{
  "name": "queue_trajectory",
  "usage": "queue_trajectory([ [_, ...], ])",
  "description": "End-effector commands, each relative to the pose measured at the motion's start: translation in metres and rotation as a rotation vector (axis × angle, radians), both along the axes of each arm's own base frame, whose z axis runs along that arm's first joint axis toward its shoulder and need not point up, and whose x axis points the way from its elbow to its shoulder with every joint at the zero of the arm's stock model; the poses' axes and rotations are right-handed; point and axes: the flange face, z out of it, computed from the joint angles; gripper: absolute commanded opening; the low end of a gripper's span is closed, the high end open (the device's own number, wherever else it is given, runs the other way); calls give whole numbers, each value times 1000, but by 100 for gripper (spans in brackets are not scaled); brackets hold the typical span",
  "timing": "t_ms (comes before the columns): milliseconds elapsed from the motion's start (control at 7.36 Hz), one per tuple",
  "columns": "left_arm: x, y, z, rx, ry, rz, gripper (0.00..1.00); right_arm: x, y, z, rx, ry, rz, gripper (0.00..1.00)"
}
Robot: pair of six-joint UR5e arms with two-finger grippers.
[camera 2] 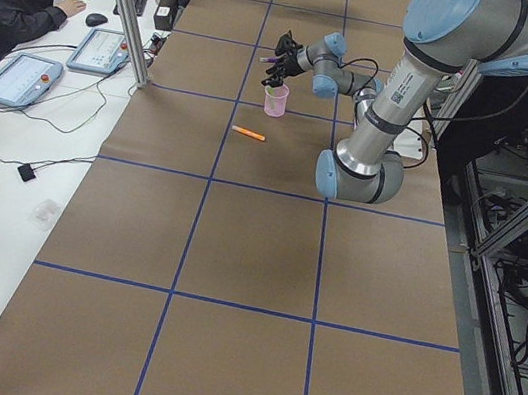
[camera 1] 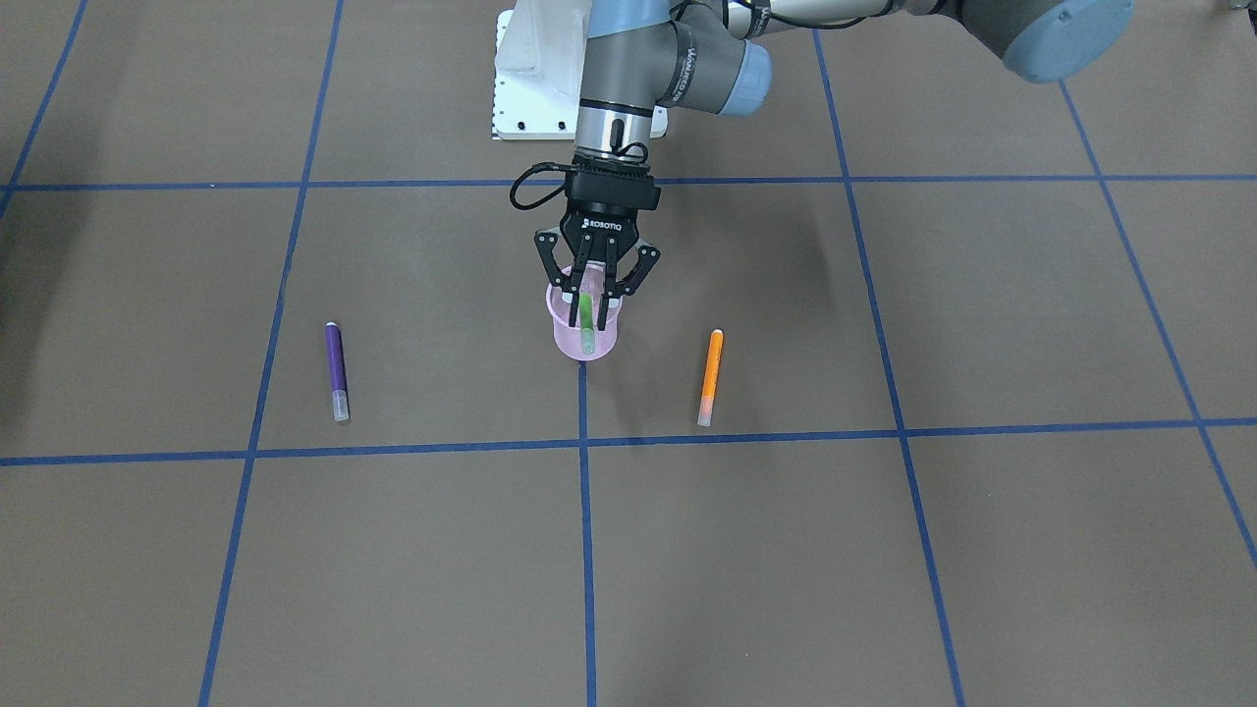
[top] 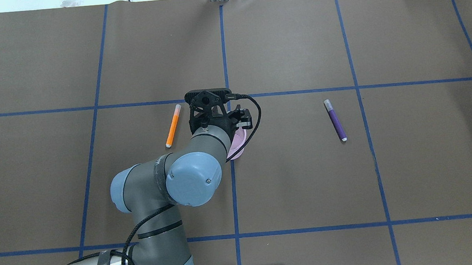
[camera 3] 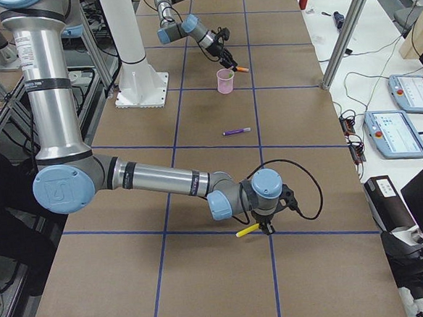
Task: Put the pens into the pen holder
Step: 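Drop green marker into cup with left gripper while right lifts yellow marker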
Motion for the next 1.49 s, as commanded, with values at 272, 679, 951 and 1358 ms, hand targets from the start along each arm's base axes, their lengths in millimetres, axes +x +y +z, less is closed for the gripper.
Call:
queue_trajectory([
  [272, -58, -45, -18, -45, 36, 114, 100, 9, -16, -80, 36, -120, 86, 0],
  [679, -126, -128, 10, -226, -37, 260, 99, -18, -24, -168, -23, -197, 211, 0],
  [951, -122, -157, 43, -270, -104, 313, 98, -49, -22, -237, 1, -241, 235, 0],
  [1358, -96, -168, 82, -363, -145, 373, 98, -130, -1, -344, 33, -302, 279, 0],
])
